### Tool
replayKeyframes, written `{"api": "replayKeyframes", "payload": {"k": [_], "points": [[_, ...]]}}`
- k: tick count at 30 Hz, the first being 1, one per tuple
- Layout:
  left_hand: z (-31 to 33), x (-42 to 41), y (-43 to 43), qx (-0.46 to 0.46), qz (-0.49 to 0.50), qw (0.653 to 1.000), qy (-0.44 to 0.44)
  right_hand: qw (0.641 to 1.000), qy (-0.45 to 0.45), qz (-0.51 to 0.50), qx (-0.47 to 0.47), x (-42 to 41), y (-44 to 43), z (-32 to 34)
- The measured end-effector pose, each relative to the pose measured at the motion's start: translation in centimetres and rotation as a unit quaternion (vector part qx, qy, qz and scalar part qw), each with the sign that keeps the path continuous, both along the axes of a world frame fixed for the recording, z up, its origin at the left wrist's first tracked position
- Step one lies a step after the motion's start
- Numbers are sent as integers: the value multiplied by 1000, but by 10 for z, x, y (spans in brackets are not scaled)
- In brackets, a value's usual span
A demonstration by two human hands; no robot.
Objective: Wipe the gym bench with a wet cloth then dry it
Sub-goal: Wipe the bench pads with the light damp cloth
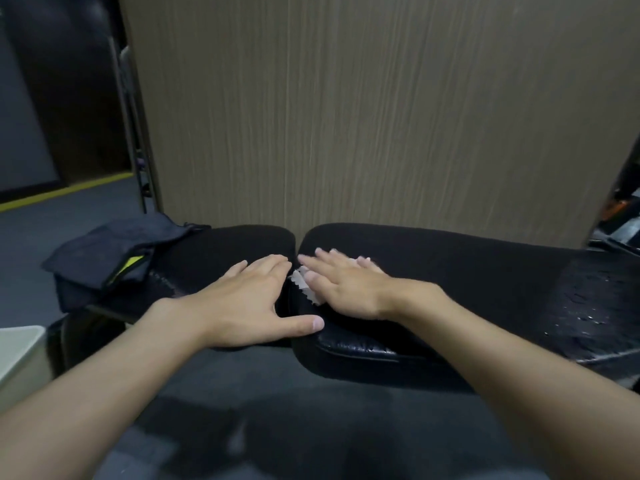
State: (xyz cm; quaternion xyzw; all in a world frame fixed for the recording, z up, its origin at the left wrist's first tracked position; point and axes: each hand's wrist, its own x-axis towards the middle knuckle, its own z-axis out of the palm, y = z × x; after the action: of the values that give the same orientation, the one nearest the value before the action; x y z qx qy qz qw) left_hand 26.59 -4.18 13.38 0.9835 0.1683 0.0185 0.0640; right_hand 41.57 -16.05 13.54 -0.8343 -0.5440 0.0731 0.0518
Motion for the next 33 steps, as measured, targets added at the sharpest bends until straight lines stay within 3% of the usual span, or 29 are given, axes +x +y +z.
{"api": "replayKeyframes", "payload": {"k": [4,11,24,33], "points": [[-3,8,-15,0,-1,1000,0,999,-19,15,-35,10,-12,-5],[7,44,-62,0,-37,999,7,998,-4,-57,-40,62,-96,-5],[16,175,-221,-18,-187,982,31,980,-5,-195,-29,165,-267,0],[7,249,-298,-41,-202,978,26,973,-25,-228,-6,230,-371,-6]]}}
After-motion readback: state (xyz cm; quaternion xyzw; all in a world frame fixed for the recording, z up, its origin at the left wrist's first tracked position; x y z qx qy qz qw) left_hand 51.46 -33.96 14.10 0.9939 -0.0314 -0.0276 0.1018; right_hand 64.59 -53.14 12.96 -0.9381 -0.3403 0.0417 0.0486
